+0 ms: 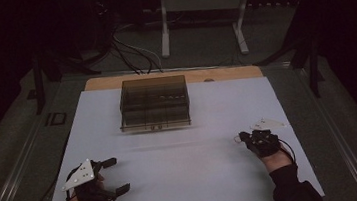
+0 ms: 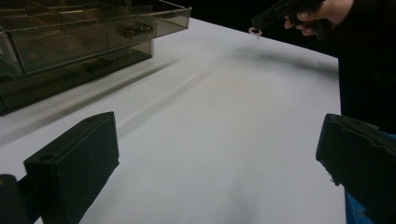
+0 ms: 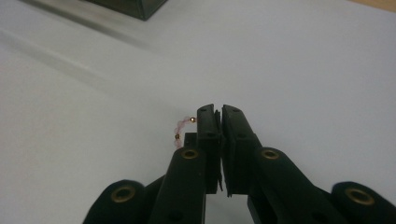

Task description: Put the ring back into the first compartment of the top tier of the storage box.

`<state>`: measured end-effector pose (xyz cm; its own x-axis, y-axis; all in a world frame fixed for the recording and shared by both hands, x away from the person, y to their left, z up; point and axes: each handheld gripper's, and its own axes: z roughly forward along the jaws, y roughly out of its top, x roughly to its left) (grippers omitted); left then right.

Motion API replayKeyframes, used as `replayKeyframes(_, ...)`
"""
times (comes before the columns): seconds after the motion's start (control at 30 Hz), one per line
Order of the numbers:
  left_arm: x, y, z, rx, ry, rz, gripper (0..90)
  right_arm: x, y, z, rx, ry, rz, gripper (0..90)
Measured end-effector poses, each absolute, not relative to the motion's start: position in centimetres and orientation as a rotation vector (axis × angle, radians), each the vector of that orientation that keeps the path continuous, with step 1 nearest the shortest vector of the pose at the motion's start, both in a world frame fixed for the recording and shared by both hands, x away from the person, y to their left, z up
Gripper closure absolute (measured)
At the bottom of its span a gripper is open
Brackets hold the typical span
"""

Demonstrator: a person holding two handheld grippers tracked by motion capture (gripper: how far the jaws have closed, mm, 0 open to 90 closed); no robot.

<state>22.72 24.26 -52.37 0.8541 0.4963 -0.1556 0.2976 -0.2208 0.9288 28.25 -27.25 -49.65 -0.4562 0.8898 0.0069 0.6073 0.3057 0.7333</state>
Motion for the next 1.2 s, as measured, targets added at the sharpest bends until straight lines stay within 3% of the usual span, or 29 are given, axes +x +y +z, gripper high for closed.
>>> replayKeyframes(1.2,22.7,24.4,-52.3,1.821,0.592,0.209,0.9,31.4,-22.0,-45.4,1.161,2.196,1.061,87.6)
